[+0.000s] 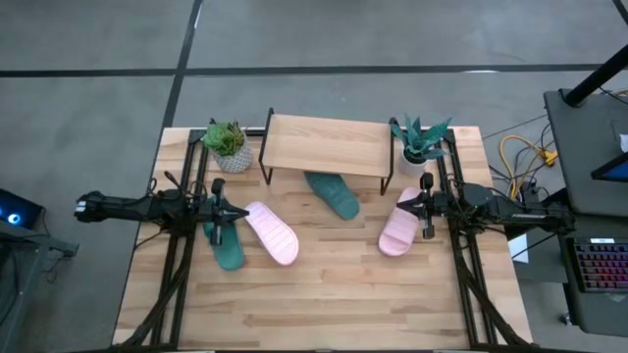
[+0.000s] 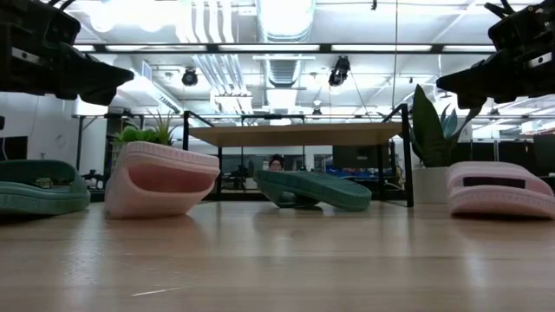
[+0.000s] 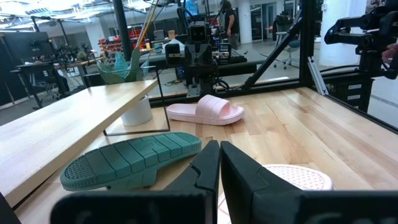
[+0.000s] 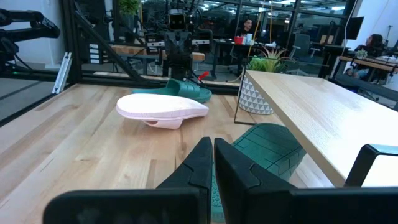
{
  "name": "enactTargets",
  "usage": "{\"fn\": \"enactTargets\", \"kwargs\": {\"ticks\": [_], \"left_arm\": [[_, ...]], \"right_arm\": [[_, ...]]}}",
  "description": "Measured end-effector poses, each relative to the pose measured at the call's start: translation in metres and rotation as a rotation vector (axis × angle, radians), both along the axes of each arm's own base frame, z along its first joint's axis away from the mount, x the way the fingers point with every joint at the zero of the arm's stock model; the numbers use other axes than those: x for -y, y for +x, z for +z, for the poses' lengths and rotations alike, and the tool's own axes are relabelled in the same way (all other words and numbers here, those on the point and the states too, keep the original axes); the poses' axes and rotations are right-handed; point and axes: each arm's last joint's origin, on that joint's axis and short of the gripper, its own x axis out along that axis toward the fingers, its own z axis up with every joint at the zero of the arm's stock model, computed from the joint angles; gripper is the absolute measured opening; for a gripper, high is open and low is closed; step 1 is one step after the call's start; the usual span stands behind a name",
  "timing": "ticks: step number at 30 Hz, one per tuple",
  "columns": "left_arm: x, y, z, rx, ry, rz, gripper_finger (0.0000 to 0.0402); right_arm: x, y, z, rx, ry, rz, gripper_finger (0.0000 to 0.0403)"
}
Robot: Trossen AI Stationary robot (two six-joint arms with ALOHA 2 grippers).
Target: Pick and place slides into the shelf
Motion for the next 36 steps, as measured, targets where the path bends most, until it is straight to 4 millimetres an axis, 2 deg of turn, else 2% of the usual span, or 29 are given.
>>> {"fn": "enactTargets", "kwargs": {"ticks": [6, 11, 19, 25, 28, 31, 36], "left_arm": [[0.000, 0.000, 0.003, 0.030, -0.001, 0.000, 0.0000], [0.000, 0.000, 0.010, 0.104, -0.016, -0.002, 0.0000], [0.000, -0.001, 0.019, 0.194, -0.050, -0.002, 0.0000], [-0.001, 0.000, 0.022, 0.222, 0.057, 0.042, 0.0003], [-0.002, 0.002, 0.022, 0.214, 0.087, 0.067, 0.0024], [-0.001, 0.003, 0.024, 0.232, 0.107, 0.070, 0.0063], [-0.001, 0.004, 0.028, 0.273, 0.095, 0.068, 0.0129]], "right_arm": [[0.000, 0.000, 0.001, 0.007, 0.000, 0.001, 0.0009], [0.000, 0.000, 0.008, 0.084, 0.043, 0.000, 0.0009], [0.000, -0.004, 0.033, 0.344, 0.037, 0.007, 0.0009], [0.000, -0.006, 0.051, 0.374, -0.045, -0.007, 0.0014], [0.000, -0.003, 0.062, 0.352, -0.082, -0.020, 0.0040], [0.001, 0.006, 0.073, 0.299, -0.106, -0.020, 0.0085], [0.002, 0.024, 0.095, 0.097, -0.100, -0.026, 0.0157]]}}
